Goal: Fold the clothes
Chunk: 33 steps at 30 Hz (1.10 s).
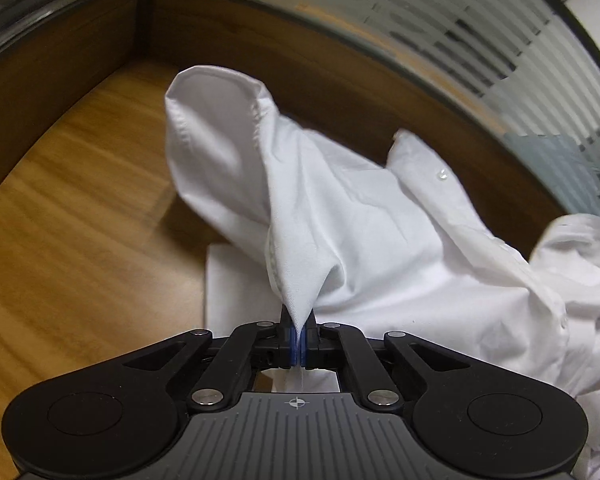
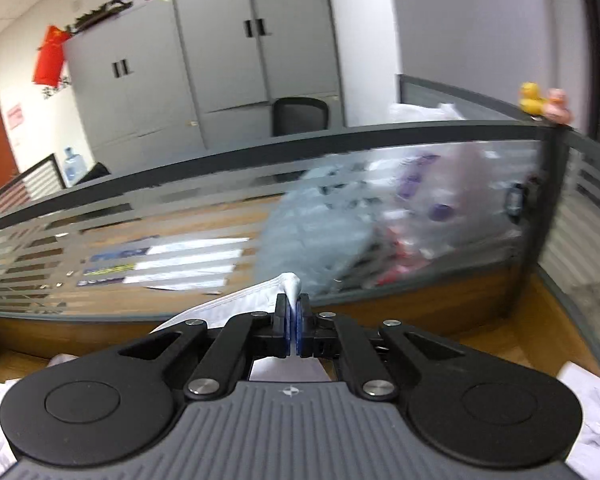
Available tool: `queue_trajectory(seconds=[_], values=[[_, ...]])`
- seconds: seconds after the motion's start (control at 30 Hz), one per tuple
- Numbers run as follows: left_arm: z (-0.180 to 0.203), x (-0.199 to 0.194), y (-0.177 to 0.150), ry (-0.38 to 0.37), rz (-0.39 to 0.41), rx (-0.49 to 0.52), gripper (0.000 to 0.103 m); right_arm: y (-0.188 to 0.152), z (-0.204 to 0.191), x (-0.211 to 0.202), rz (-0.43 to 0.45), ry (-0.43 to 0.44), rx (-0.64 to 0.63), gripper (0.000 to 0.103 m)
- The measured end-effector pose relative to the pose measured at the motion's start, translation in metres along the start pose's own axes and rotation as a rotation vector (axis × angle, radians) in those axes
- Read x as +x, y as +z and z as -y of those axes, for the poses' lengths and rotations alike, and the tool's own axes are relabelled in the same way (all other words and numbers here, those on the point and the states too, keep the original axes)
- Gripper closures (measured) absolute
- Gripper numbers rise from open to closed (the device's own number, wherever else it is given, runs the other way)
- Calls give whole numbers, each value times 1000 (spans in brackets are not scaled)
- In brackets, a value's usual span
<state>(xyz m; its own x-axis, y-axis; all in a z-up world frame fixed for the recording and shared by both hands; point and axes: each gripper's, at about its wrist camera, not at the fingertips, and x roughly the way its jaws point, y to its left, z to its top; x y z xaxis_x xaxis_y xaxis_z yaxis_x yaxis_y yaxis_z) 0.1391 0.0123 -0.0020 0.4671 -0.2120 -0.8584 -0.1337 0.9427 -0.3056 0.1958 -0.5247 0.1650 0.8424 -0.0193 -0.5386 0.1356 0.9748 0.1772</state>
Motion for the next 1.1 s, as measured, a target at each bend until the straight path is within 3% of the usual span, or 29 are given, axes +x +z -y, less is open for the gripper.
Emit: queue_trajectory(seconds=[0.17, 0.27, 0.37, 0.47, 0.53, 0.57, 0.63, 0.73, 0.83, 1.1], values=[[4, 20, -9, 85, -103, 66, 98, -36, 6, 8, -57, -103, 10, 100], [7, 28, -13, 105, -150, 86, 98, -76, 9, 20, -124, -191, 41, 100], [7, 30, -12, 115, -185, 77, 97, -96, 22, 25, -213, -197, 59, 96], [3, 27, -9, 95, -185, 37, 96, -102, 20, 22, -218, -197, 16, 80], [1, 14, -2, 81, -122, 7, 88, -98, 13, 18, -196, -186, -26, 62], [1, 7, 2, 74, -90, -7, 83, -94, 8, 16, -182, -177, -51, 59], [1, -9, 10, 70, -20, -22, 54, -79, -3, 14, -162, -148, -110, 47], [5, -30, 29, 68, 77, 12, 47, -59, -22, 23, -180, -39, -173, 41], [20, -36, 47, 63, 112, 55, 42, -50, -40, 48, -239, 77, -209, 41], [48, -5, 77, -2, 92, 169, 35, -58, -92, 132, -394, 307, -307, 39]])
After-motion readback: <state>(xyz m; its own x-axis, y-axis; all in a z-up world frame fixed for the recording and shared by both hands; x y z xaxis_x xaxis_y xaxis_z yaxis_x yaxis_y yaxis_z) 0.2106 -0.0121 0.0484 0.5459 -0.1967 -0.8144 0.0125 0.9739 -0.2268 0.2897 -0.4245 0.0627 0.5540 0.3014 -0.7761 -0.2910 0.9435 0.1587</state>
